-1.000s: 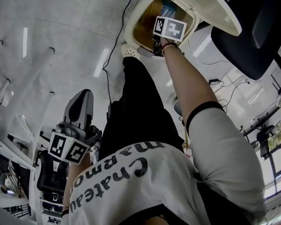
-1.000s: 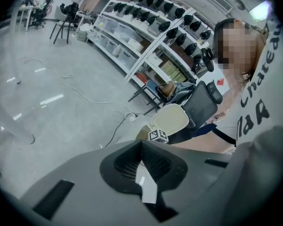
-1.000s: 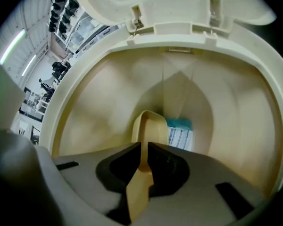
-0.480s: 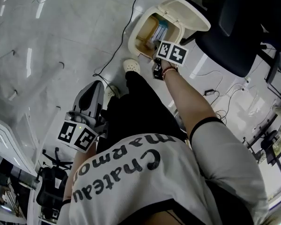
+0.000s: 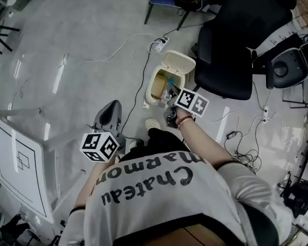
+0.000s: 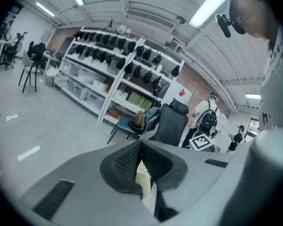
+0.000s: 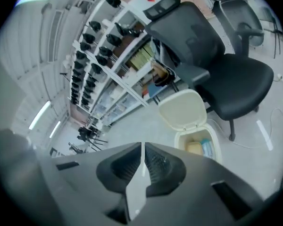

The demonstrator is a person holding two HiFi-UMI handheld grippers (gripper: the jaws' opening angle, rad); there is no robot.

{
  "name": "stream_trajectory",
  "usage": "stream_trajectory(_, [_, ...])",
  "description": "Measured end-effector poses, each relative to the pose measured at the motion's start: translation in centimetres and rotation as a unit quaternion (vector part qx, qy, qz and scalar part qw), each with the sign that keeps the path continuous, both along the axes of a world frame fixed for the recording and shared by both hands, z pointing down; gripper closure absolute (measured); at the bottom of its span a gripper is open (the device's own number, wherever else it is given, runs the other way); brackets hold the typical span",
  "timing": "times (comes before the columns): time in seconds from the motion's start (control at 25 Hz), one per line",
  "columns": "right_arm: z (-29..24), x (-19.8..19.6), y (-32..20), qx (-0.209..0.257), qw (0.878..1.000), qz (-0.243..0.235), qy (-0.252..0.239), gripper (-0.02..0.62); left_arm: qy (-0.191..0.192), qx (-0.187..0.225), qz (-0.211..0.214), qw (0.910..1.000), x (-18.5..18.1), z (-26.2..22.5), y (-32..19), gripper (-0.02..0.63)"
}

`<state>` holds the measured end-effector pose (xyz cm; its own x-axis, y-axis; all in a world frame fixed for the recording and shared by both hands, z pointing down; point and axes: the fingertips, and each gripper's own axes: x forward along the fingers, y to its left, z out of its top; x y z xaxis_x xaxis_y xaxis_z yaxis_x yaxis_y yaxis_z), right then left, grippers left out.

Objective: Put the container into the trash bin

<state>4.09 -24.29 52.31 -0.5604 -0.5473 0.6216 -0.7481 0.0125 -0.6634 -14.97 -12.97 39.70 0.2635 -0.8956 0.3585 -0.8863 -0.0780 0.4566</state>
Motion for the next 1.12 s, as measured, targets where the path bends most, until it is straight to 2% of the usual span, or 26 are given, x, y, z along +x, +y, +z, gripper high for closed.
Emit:
stream_trajectory(0.08, [-5.4, -0.9, 0.1, 0.05, 0.998, 0.0, -0.025, 0.56, -0.008, 0.03, 0.009, 0.9995, 0.1, -2.7, 0.4, 0.581])
stream_trajectory(0.16, [-10.5, -1.6, 0.1, 0.106, 0.993, -0.006, -0.045, 0.56, 0.004, 0.043, 0.017, 0.9989, 0.3, -4.9, 0.6, 0.581])
stream_trajectory(0.28, [-18.9, -2.8, 0.9, 0.201, 0.975, -0.018, -0.098, 0.56, 0.015, 0.089, 0.043, 0.995, 0.7, -9.8, 0.4, 0.581])
stream_trajectory(0.36, [-24.0, -2.8, 2.5, 0.256, 0.959, -0.033, -0.114, 0.56, 0.015, 0.131, 0.062, 0.9893, 1.2, -13.6, 0.8, 0.581])
stream_trajectory(0.48, [-30.0, -2.2, 5.3, 0.321, 0.942, -0.05, -0.085, 0.56, 0.018, 0.181, 0.087, 0.9794, 1.9, -18.1, 2.3, 0.581])
stream_trajectory(0.6, [-33.7, -1.6, 8.1, 0.368, 0.927, -0.055, -0.04, 0.56, 0.014, 0.199, 0.107, 0.974, 2.6, -19.7, 4.3, 0.581])
stream_trajectory(0.68, [-34.5, -1.2, 9.6, 0.385, 0.922, -0.047, -0.017, 0.56, 0.01, 0.198, 0.11, 0.9738, 2.6, -19.8, 5.3, 0.581])
stream_trajectory(0.76, [-33.8, -0.7, 10.9, 0.384, 0.923, -0.036, 0.005, 0.56, 0.012, 0.196, 0.11, 0.9742, 2.6, -19.8, 6.0, 0.581])
stream_trajectory(1.12, [-28.5, 0.3, 15.1, 0.318, 0.948, -0.009, 0.015, 0.56, 0.012, 0.166, 0.116, 0.9792, 2.3, -17.7, 10.2, 0.581])
